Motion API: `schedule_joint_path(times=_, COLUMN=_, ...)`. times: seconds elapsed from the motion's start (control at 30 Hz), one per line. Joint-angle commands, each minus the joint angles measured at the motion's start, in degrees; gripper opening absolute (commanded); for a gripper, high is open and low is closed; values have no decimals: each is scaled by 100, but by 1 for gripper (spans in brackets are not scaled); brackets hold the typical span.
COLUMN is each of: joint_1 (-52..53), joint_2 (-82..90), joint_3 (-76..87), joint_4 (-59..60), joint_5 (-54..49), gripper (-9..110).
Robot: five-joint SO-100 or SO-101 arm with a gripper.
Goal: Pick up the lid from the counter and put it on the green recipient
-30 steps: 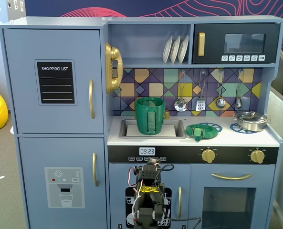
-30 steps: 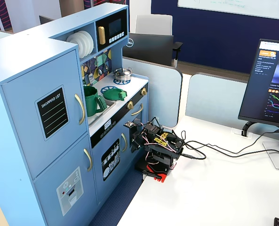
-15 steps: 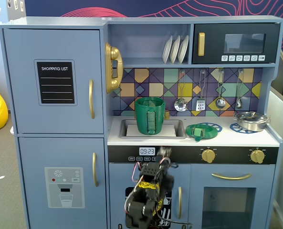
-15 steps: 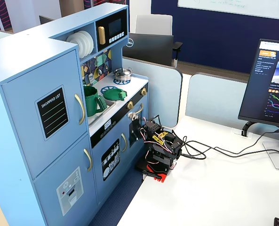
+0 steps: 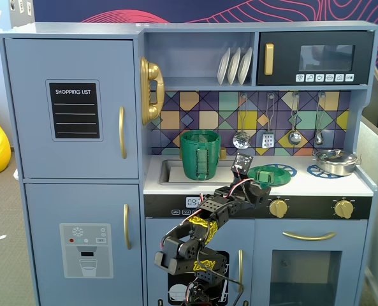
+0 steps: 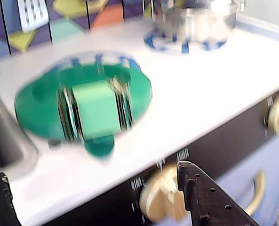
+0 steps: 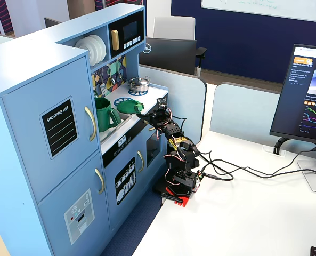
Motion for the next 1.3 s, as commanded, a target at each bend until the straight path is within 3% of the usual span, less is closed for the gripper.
schedule_joint_path(times=0.0, joint_1=53, joint_2=-492, joint_3=-554, joint_4=-519, joint_5=-9, gripper=41)
schedule_joint_path(times=0.4, joint_1=-123, joint_2=-2531, joint_3=-2224, joint_4=-1028, joint_5=-44, gripper=38)
schedule_joint_path(times=0.93, joint_1=-439, joint_2=-3876, joint_3=-3252, joint_4=-1072, joint_5=-237, gripper=34)
schedule_joint_path(times=1.03, joint_1=-475, joint_2=-3999, joint_3=-3313, joint_4=-1072, joint_5=-360, gripper=26)
schedule_joint_path(times=1.17, joint_1=-527, joint_2=-3973, joint_3=-3164, joint_4=-923, joint_5=-791, gripper=0)
schedule_joint_path(times=1.27, joint_1=-563, joint_2=-3832, joint_3=-3006, joint_4=-949, joint_5=-756, gripper=0)
